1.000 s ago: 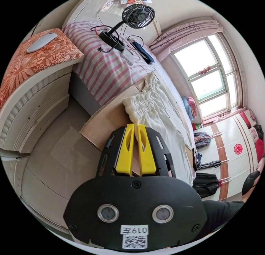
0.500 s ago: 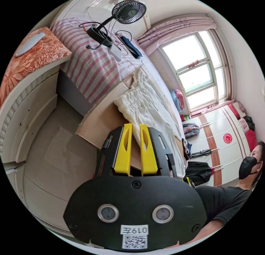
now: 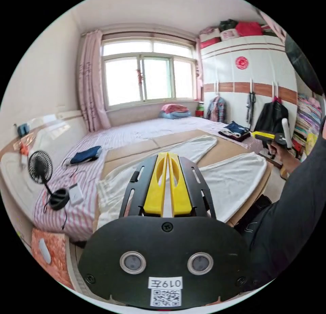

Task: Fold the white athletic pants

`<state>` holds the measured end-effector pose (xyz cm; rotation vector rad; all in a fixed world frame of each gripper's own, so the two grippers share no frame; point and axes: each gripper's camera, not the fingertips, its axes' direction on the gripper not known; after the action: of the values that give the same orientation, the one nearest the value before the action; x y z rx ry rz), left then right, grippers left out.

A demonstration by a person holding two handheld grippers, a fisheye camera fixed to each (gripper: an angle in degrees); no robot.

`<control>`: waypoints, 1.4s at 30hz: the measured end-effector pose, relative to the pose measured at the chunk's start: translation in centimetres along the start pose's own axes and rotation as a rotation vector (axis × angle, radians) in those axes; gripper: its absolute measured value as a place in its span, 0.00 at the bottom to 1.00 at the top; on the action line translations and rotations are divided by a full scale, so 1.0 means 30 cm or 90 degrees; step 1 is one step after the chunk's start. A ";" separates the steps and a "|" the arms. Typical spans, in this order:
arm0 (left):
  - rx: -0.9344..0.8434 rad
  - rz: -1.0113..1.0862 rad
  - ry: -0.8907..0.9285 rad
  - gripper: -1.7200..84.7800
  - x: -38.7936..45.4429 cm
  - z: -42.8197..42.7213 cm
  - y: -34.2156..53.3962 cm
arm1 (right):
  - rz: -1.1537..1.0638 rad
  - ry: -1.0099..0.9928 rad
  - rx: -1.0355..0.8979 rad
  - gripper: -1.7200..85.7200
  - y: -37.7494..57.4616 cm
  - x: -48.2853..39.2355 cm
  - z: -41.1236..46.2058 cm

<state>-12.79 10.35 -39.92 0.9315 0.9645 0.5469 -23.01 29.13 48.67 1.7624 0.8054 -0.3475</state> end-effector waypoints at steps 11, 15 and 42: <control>-0.060 0.176 0.075 0.03 0.699 0.607 -0.244 | 0.007 -0.191 0.009 0.01 -0.030 -0.037 0.265; -0.067 0.196 0.046 0.03 0.760 0.791 -0.287 | 0.050 -0.178 -0.024 0.02 -0.005 0.066 0.345; -0.372 0.268 0.100 0.03 1.082 1.793 -0.479 | -0.491 0.240 -0.262 0.14 -0.082 -0.112 1.357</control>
<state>49.99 4.90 -53.48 0.5601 0.6818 1.2001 -20.67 -9.34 34.88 1.0850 1.6980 -0.3191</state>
